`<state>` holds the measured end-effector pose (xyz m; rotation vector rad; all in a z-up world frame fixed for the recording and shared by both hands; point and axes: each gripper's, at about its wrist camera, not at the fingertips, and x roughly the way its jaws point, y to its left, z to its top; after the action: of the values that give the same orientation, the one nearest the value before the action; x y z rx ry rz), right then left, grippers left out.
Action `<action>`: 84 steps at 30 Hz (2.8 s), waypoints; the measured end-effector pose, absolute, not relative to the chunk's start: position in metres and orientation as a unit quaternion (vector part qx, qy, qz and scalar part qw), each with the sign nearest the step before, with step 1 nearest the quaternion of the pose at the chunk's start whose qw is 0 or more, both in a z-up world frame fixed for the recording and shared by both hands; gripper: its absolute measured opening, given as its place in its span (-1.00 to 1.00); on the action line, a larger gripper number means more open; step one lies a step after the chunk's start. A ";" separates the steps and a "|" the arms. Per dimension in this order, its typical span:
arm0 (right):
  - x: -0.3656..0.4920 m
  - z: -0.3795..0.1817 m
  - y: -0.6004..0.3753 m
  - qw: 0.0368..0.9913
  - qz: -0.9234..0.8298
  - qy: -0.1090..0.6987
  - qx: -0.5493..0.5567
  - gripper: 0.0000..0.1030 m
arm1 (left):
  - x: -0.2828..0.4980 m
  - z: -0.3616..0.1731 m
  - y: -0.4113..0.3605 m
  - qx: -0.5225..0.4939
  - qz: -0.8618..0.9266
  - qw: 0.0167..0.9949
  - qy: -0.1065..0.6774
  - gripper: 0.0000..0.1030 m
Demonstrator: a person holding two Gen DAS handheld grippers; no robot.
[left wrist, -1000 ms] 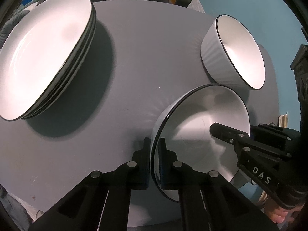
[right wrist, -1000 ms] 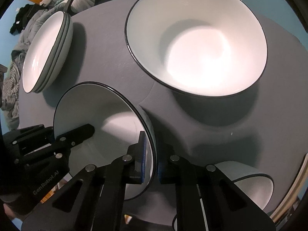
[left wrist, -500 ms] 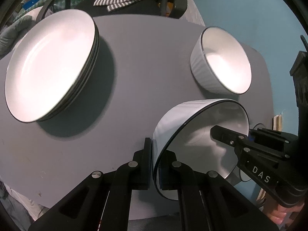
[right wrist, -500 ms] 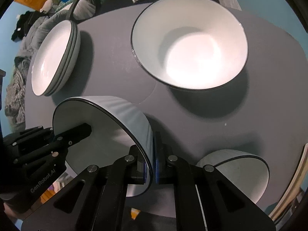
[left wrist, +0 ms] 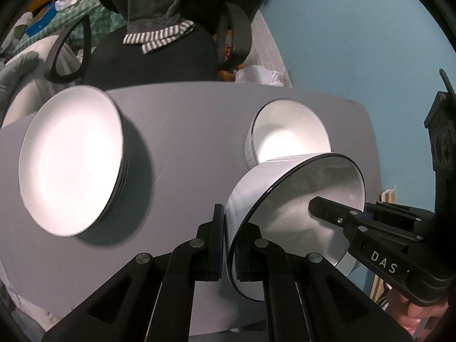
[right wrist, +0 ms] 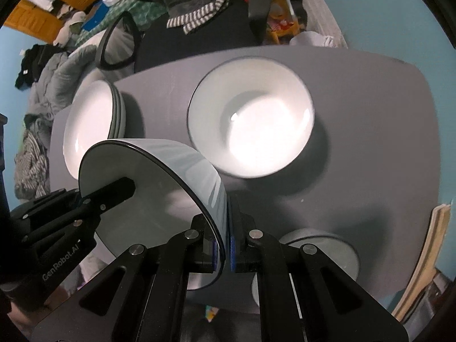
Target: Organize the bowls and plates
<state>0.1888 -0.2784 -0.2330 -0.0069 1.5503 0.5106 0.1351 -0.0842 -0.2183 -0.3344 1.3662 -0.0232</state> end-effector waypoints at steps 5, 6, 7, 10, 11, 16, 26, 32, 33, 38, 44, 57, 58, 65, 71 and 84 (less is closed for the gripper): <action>0.202 -0.224 -0.276 0.698 0.217 0.682 -0.016 -0.88 | 0.152 -0.218 -0.095 -0.145 -0.016 0.770 0.621 -0.90; 0.205 -0.222 -0.276 0.702 0.215 0.679 -0.018 -0.88 | 0.152 -0.214 -0.095 -0.145 -0.018 0.770 0.621 -0.90; 0.209 -0.221 -0.275 0.703 0.213 0.678 -0.019 -0.88 | 0.157 -0.213 -0.097 -0.145 -0.021 0.771 0.620 -0.90; 0.222 -0.219 -0.276 0.708 0.208 0.675 -0.025 -0.88 | 0.170 -0.214 -0.099 -0.143 -0.026 0.771 0.620 -0.90; 0.227 -0.219 -0.276 0.709 0.206 0.674 -0.027 -0.88 | 0.175 -0.215 -0.100 -0.142 -0.026 0.771 0.621 -0.90; 0.246 -0.224 -0.279 0.708 0.199 0.677 -0.025 -0.88 | 0.191 -0.217 -0.108 -0.131 -0.025 0.771 0.622 -0.90; 0.265 -0.235 -0.286 0.698 0.189 0.690 -0.025 -0.88 | 0.206 -0.233 -0.114 -0.139 -0.019 0.760 0.635 -0.90; 0.267 -0.242 -0.288 0.691 0.185 0.699 -0.027 -0.88 | 0.208 -0.241 -0.119 -0.135 -0.015 0.752 0.645 -0.90; 0.268 -0.243 -0.288 0.689 0.185 0.700 -0.026 -0.88 | 0.208 -0.240 -0.120 -0.134 -0.014 0.753 0.644 -0.90; 0.269 -0.246 -0.289 0.683 0.186 0.706 -0.024 -0.88 | 0.211 -0.240 -0.122 -0.121 -0.012 0.752 0.648 -0.90; 0.272 -0.249 -0.288 0.677 0.183 0.712 -0.034 -0.82 | 0.217 -0.244 -0.121 -0.106 -0.014 0.746 0.657 -0.89; 0.272 -0.238 -0.281 0.682 0.174 0.706 -0.079 -0.56 | 0.215 -0.240 -0.120 -0.106 -0.017 0.747 0.656 -0.81; 0.272 -0.238 -0.280 0.681 0.173 0.706 -0.081 -0.56 | 0.214 -0.238 -0.120 -0.105 -0.016 0.749 0.654 -0.81; 0.268 -0.224 -0.281 0.707 0.152 0.682 -0.112 -0.26 | 0.203 -0.219 -0.115 -0.103 -0.002 0.768 0.632 -0.33; 0.260 -0.202 -0.286 0.731 0.146 0.654 -0.128 -0.13 | 0.189 -0.194 -0.118 -0.090 -0.013 0.785 0.613 -0.13; 0.241 -0.142 -0.307 0.773 0.146 0.610 -0.093 0.22 | 0.160 -0.132 -0.124 -0.058 -0.009 0.828 0.557 0.35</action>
<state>0.2408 -0.3074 -0.1420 -0.2011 1.3212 0.3152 0.1603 -0.1238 -0.1316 -0.1240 1.1832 -0.0195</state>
